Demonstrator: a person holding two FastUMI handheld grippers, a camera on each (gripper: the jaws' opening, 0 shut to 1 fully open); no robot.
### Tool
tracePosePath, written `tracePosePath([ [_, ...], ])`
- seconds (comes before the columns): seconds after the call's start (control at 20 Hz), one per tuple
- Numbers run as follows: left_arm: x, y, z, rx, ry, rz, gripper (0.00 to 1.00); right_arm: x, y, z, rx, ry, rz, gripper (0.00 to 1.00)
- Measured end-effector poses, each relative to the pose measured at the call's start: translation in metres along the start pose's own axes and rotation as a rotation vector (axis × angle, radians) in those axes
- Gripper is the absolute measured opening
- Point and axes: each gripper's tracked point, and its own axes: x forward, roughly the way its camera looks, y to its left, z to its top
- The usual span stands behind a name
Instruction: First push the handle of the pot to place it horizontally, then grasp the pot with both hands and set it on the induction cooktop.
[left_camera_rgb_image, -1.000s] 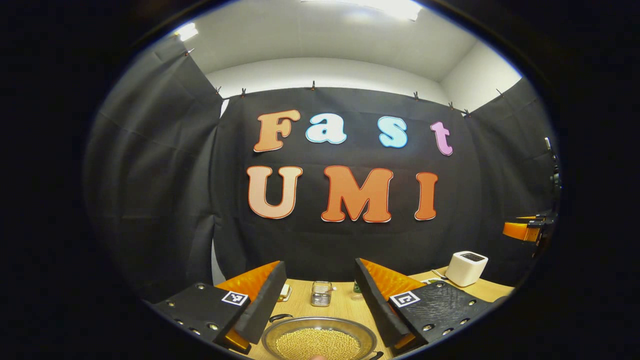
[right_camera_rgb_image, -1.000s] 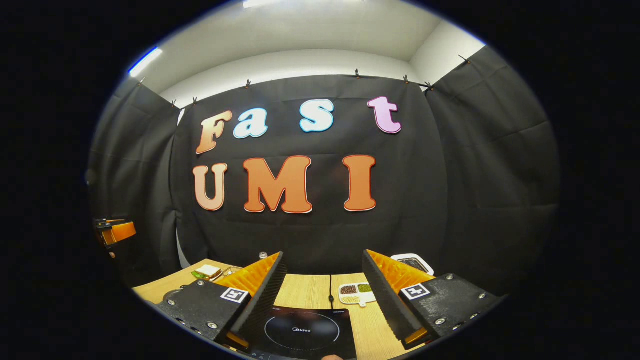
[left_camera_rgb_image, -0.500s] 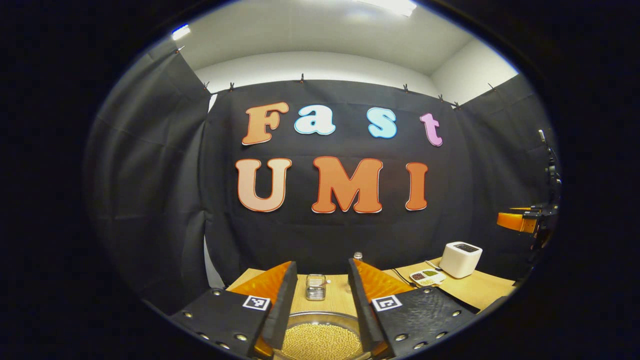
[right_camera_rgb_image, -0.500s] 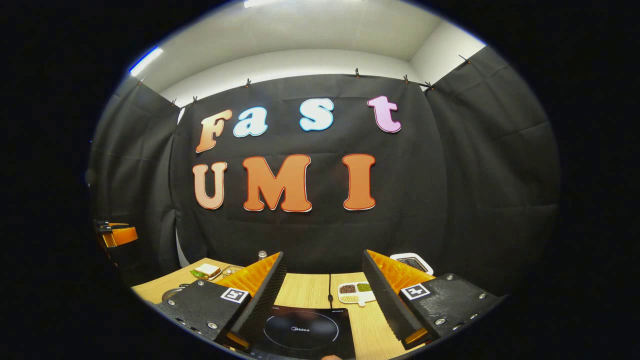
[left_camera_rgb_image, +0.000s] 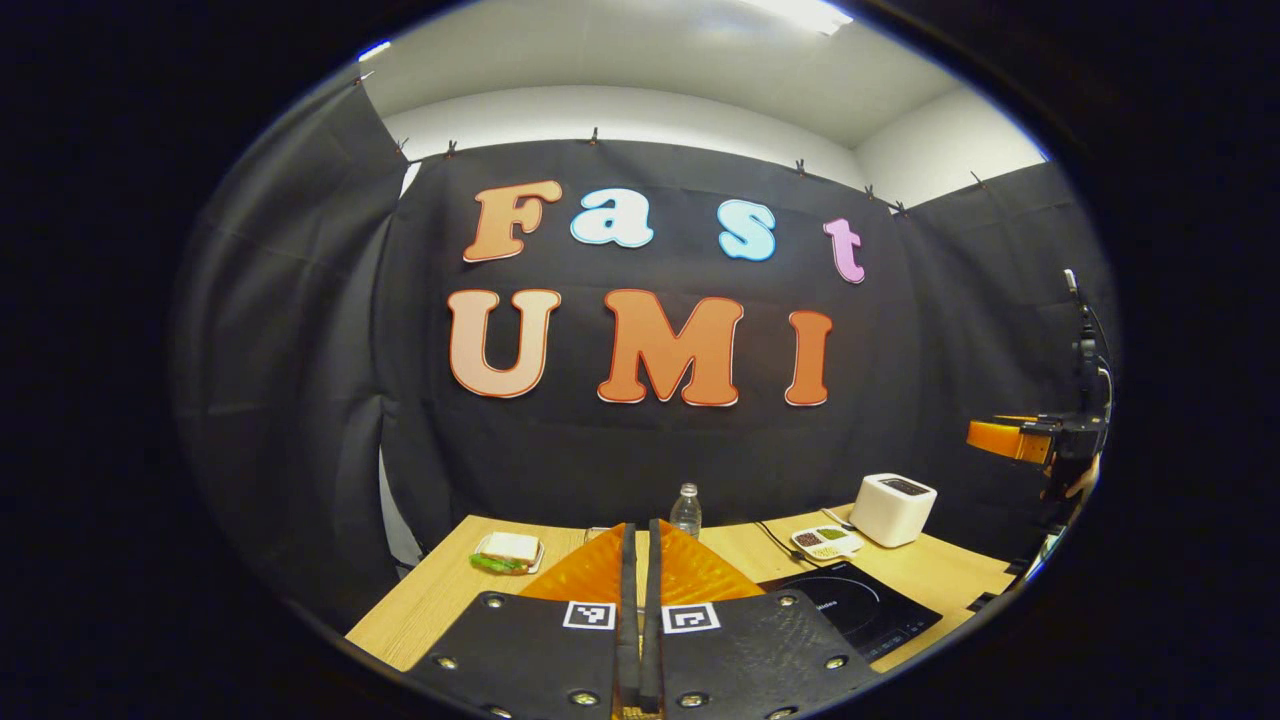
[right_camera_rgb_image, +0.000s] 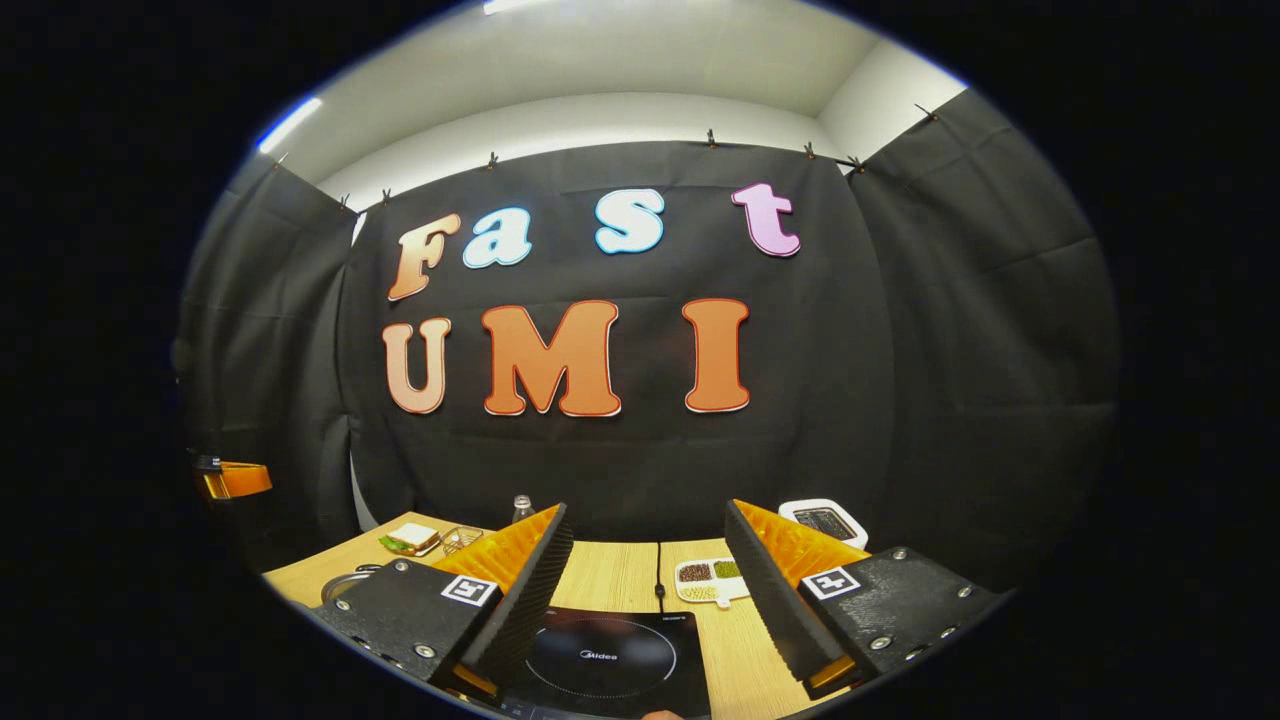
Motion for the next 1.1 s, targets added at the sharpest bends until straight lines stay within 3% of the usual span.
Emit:
tracePosePath([
  [0.2, -0.01, -0.001, -0.02, -0.018, 0.043, -0.016, 0.02, 0.001, -0.003, -0.002, 0.01, -0.004, 0.001, 0.95],
  [0.7, -0.04, -0.022, -0.084, 0.049, 0.164, -0.059, 0.02, -0.002, -0.004, -0.007, 0.01, -0.004, 0.005, 0.95],
  [1.1, -0.069, -0.028, -0.171, 0.042, 0.352, -0.097, 0.02, -0.008, -0.003, -0.01, 0.003, 0.005, 0.013, 0.95],
])
